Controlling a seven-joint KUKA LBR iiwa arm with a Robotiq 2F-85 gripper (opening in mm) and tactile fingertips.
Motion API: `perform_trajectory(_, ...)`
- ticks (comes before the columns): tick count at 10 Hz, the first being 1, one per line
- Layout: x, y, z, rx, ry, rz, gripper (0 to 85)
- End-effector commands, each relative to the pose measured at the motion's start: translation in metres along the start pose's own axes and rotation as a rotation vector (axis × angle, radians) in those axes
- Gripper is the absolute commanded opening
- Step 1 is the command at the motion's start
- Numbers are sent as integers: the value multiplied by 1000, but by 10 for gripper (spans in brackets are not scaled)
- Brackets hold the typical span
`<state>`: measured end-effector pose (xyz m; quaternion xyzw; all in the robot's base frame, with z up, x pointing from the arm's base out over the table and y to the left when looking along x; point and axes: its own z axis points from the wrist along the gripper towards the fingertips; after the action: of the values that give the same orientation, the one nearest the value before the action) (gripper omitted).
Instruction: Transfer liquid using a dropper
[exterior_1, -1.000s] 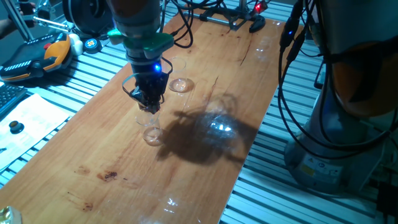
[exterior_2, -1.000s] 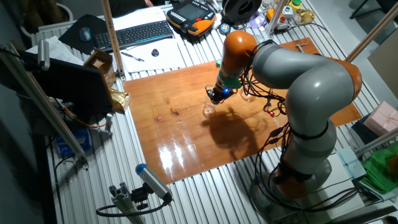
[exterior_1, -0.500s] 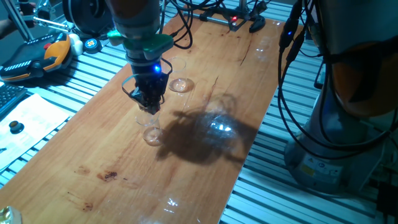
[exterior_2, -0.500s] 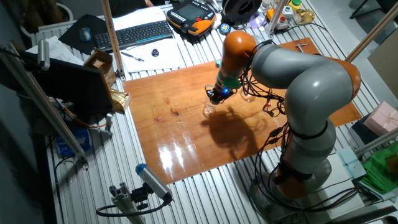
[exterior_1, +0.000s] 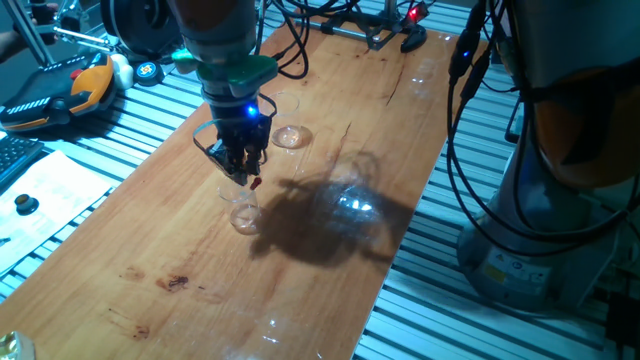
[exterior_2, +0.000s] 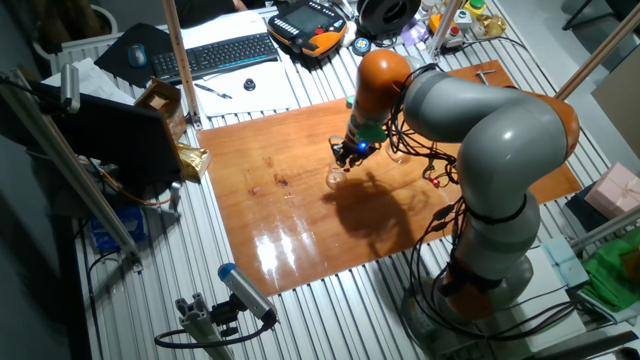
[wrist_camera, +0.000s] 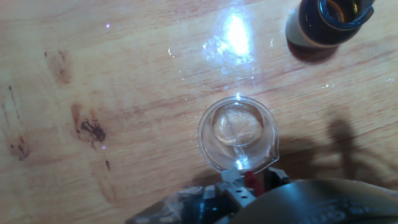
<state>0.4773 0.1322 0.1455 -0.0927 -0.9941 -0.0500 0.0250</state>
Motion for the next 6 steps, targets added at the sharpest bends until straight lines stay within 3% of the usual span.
perform_trajectory(1, 0, 0, -2, 6, -2, 0, 337)
perform_trajectory(3, 0, 0, -10, 18, -4, -2, 357)
perform_trajectory(6, -6, -1, -28, 69, -14, -48, 317)
